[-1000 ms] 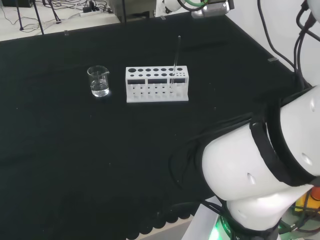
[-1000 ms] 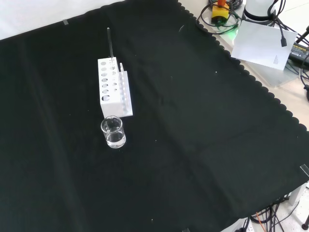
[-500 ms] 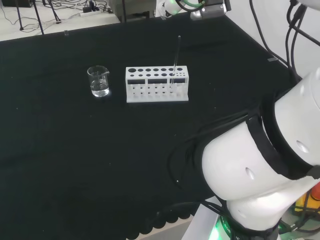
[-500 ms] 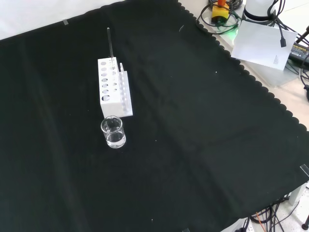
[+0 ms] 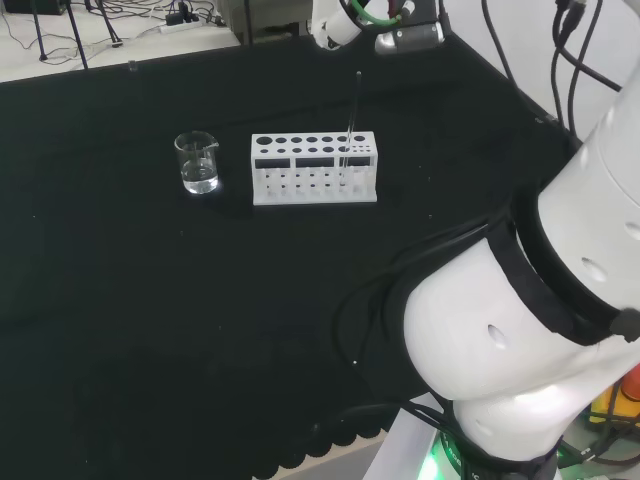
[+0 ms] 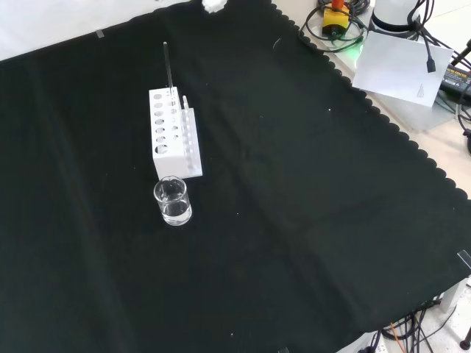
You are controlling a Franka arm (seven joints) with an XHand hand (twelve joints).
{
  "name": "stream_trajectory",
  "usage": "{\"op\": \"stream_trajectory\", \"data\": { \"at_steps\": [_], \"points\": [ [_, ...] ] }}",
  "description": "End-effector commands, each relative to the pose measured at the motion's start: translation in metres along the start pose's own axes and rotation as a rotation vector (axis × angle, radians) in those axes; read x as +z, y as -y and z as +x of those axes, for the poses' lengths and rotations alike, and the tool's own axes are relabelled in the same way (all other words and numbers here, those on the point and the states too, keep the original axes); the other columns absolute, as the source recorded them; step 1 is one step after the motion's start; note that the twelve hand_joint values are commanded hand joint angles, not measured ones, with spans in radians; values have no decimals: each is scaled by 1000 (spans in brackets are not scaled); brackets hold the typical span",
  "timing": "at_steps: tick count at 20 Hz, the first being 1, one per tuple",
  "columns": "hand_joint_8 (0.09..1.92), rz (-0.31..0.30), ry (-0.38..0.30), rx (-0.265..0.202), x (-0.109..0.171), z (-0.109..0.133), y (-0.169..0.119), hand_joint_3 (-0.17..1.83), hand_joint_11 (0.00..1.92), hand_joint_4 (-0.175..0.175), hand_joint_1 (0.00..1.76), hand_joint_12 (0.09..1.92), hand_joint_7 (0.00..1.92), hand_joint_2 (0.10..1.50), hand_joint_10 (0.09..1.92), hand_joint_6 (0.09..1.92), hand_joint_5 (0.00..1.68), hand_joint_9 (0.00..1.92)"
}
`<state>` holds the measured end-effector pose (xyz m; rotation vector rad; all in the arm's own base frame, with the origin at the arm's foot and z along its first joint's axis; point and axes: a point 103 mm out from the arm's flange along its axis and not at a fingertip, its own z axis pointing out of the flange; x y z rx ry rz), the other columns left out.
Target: Take the glass rod from the white test tube rack.
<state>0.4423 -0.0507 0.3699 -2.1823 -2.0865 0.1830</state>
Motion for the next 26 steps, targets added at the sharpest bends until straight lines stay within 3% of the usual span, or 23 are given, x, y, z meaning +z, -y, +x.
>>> {"op": "stream_trajectory", "data": {
  "at_steps": [1, 15, 26],
  "points": [
    [884, 9, -15, -12, 15, -1, -18, 604, 127, -175, 640, 1440, 181, 879, 829, 87, 364, 477],
    [876, 51, -61, 7, 47, -30, -41, 591, 158, -175, 618, 1429, 211, 905, 819, 114, 435, 500],
    [875, 115, -76, 9, 79, -35, -56, 572, 261, -175, 587, 1384, 391, 927, 811, 207, 425, 718]
  ]
}}
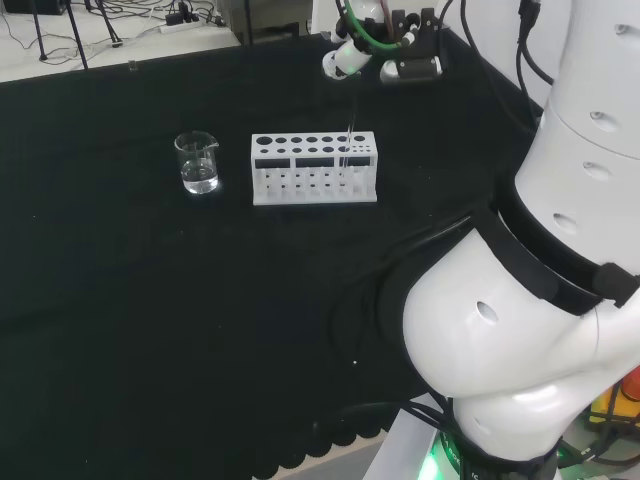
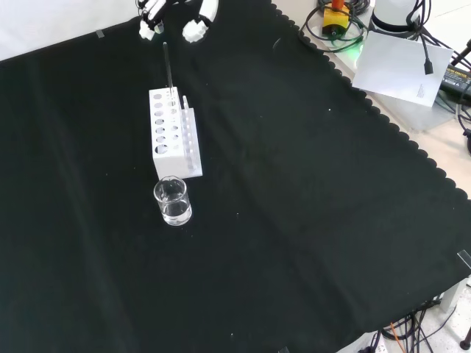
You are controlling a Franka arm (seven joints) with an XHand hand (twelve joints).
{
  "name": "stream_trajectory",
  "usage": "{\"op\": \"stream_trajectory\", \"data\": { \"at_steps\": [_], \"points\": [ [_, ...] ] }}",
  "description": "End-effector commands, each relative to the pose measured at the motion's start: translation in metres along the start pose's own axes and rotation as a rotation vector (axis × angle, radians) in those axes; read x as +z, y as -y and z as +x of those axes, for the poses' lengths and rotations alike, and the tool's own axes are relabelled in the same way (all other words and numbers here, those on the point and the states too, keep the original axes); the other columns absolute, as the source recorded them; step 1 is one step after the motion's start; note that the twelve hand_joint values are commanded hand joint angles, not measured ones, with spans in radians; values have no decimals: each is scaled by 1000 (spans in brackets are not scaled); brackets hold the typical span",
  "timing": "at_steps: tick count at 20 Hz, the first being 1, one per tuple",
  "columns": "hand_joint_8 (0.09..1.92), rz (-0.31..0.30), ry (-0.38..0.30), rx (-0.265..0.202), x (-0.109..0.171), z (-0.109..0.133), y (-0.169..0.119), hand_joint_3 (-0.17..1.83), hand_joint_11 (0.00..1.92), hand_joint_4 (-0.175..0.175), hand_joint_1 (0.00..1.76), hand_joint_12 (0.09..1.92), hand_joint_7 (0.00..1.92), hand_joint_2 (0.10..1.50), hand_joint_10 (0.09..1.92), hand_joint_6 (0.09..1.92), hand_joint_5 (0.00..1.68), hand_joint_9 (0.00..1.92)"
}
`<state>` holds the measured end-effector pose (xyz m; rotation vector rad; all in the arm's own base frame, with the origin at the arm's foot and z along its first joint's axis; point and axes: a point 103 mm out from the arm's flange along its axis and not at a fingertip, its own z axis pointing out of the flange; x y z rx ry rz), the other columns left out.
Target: Take the glass rod from the white test tube rack.
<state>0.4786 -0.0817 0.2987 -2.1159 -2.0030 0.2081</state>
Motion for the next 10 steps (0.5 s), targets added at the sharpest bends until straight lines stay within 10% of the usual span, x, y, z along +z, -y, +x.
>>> {"op": "stream_trajectory", "data": {
  "at_steps": [1, 10],
  "points": [
    [875, 29, -22, 3, 15, -8, -10, 571, 286, -175, 583, 1373, 419, 929, 812, 247, 410, 742],
    [897, 58, -23, 2, 31, -15, -25, 572, 484, -175, 549, 1316, 503, 944, 898, 495, 307, 895]
  ]
}}
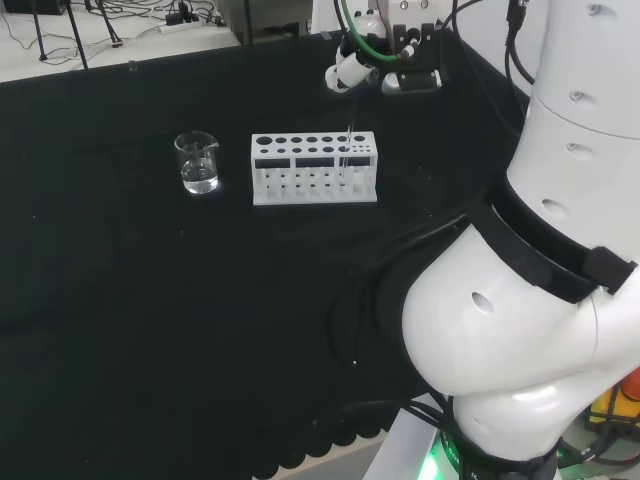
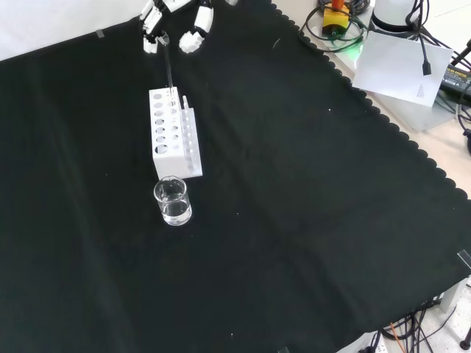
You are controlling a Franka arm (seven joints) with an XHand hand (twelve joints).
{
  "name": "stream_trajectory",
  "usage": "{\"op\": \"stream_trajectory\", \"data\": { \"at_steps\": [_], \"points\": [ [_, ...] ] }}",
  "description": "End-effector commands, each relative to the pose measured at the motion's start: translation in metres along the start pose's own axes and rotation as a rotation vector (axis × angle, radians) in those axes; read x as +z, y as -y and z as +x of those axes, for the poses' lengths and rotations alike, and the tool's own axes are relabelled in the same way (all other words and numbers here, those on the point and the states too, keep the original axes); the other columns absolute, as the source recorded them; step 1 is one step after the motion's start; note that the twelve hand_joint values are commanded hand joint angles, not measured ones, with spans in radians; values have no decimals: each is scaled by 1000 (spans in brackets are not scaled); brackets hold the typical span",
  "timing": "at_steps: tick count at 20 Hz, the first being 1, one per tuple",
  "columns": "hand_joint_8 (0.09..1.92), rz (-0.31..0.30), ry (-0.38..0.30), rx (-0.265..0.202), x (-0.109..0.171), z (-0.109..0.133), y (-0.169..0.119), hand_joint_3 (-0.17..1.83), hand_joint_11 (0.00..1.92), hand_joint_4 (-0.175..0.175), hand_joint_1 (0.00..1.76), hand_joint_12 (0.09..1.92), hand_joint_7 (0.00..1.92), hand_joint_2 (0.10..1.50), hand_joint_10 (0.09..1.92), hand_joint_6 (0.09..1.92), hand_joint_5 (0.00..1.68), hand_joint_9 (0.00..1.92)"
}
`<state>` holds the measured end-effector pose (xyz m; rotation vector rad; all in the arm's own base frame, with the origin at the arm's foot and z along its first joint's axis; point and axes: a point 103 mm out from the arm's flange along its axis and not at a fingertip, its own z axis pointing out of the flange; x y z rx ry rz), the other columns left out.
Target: Take the glass rod from the white test tube rack.
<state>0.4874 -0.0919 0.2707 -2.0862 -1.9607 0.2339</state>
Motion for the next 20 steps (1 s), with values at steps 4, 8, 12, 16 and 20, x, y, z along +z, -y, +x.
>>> {"op": "stream_trajectory", "data": {
  "at_steps": [4, 8, 12, 16, 20],
  "points": [
    [907, 17, 3, -2, 10, -7, -18, 568, 579, -175, 571, 1293, 542, 952, 950, 522, 305, 938],
    [912, 15, 17, 7, 11, -11, -21, 554, 682, -175, 654, 1258, 568, 959, 971, 615, 320, 990],
    [913, 18, 25, 19, 11, -16, -22, 552, 776, -175, 745, 1235, 597, 957, 991, 721, 334, 1059],
    [917, 18, 20, 27, 10, -22, -22, 554, 799, -175, 761, 1235, 610, 955, 1003, 736, 335, 1078],
    [924, 18, 31, 30, 11, -24, -23, 565, 834, -175, 774, 1228, 648, 947, 1019, 748, 335, 1102]
  ]
}}
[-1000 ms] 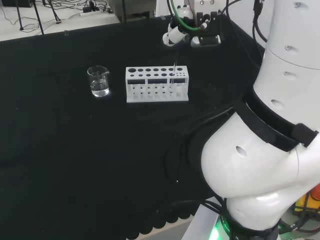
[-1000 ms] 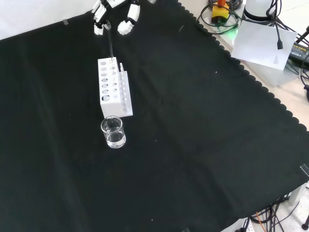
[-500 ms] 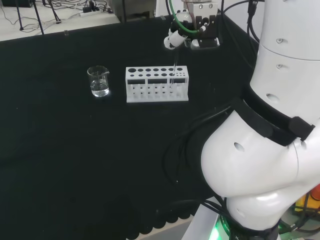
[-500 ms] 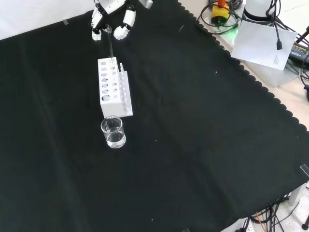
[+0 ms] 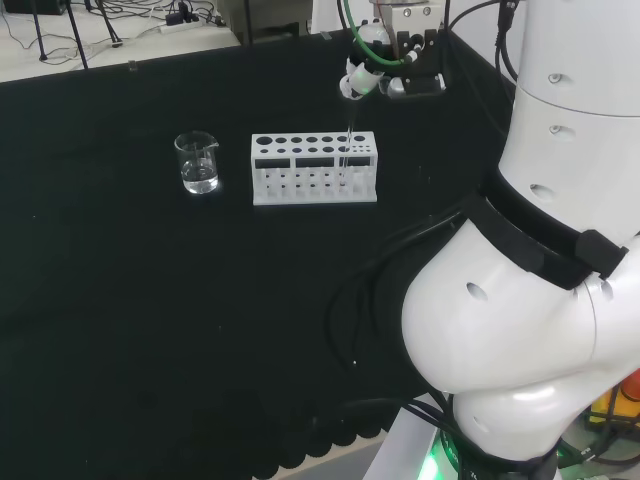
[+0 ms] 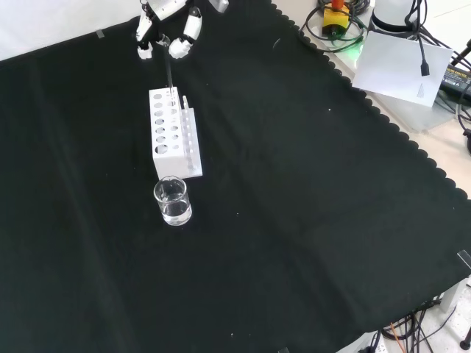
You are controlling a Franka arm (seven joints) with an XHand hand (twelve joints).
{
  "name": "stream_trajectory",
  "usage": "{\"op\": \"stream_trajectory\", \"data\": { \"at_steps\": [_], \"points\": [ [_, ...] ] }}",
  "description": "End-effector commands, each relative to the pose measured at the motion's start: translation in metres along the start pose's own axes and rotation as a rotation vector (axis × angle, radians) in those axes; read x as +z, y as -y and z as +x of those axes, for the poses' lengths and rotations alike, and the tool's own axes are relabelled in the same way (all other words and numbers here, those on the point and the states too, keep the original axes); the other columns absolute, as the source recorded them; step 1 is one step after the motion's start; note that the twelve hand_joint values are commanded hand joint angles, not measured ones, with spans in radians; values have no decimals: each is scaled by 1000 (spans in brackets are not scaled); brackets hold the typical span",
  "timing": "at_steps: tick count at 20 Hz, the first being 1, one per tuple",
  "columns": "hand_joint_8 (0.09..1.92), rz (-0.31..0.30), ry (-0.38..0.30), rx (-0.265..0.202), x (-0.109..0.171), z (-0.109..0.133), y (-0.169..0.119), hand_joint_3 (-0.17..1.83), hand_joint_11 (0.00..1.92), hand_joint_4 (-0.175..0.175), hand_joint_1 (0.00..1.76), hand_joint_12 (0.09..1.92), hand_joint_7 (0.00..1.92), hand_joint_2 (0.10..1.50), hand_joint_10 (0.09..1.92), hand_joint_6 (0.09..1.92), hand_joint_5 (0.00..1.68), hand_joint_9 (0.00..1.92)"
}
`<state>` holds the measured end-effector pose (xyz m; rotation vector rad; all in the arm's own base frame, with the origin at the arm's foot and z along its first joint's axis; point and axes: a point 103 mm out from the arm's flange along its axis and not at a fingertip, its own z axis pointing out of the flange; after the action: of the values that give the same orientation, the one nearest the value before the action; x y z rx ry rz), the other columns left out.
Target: Take the glass rod from the white test tube rack.
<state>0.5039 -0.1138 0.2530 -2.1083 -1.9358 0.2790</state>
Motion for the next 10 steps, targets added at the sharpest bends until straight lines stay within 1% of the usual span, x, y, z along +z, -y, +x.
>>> {"op": "stream_trajectory", "data": {
  "at_steps": [1, 6, 10],
  "points": [
    [924, -3, 8, 2, 2, -2, -1, 570, 850, -175, 781, 1222, 660, 943, 1023, 753, 337, 1112],
    [929, -14, 14, -14, 5, 0, -4, 594, 921, -175, 832, 1201, 746, 926, 1047, 796, 377, 1168],
    [976, -30, 25, -26, 6, 4, -6, 620, 983, -175, 881, 1171, 882, 917, 1043, 851, 438, 1236]
  ]
}}
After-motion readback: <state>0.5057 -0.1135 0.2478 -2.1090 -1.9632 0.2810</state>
